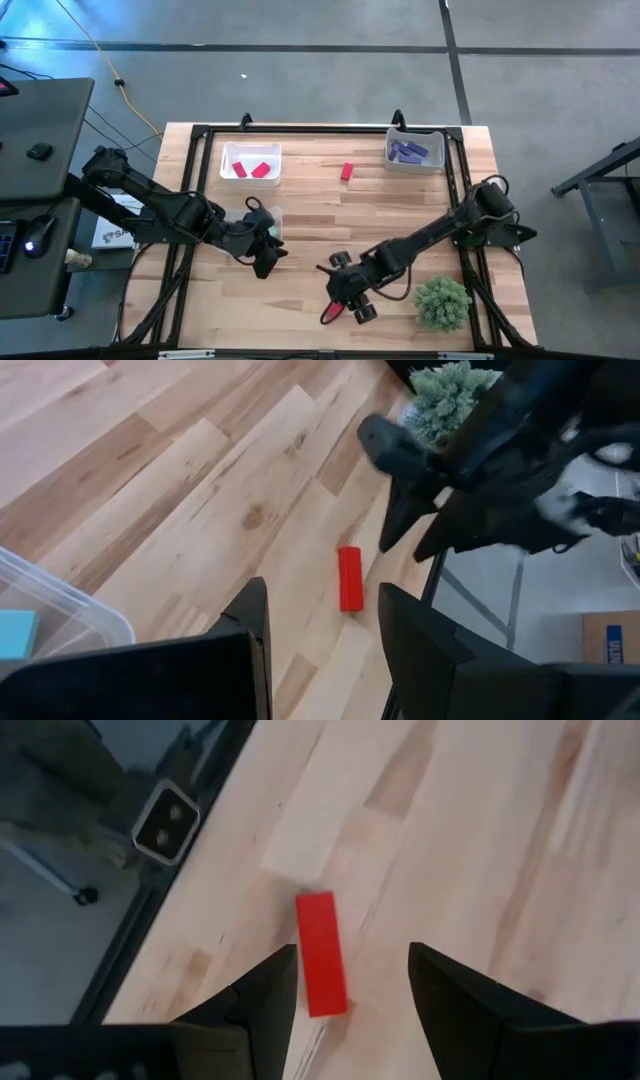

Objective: Sort & place blocks by color
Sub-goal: Put the red block into the white bin

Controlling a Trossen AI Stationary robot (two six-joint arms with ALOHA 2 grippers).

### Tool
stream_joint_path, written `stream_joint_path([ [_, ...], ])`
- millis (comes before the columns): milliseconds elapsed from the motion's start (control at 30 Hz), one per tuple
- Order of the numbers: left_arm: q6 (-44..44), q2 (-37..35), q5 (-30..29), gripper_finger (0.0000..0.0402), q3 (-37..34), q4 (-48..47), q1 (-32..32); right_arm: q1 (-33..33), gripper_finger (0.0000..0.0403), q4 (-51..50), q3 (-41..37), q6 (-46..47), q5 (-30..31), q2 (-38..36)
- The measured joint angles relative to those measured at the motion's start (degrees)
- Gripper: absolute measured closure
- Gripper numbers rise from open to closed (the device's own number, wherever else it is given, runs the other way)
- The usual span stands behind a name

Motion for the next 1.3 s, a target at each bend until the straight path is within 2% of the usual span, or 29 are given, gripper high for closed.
stream_joint_path([
  [400,-0.01,0.0,0.0,0.03,0.0,-0.01,-0.04,1.74,0.0221,-0.43,0.0,-0.04,2.15,7.18],
  [833,0.6,0.0,0.0,0.03,0.0,-0.01,-0.04,3.11,0.0221,-0.48,0.0,-0.04,1.39,12.14],
  [1033,0.6,0.0,0.0,0.03,0.0,-0.02,-0.04,3.86,0.0223,-0.23,0.14,0.0,4.04,13.64],
  [1167,1.47,0.0,0.0,0.03,0.0,-0.01,-0.04,3.97,0.0244,0.13,0.15,0.25,4.12,13.7],
  [1300,1.47,0.0,0.0,0.03,0.0,-0.02,-0.04,3.92,0.0294,0.63,0.15,1.46,4.18,13.79],
])
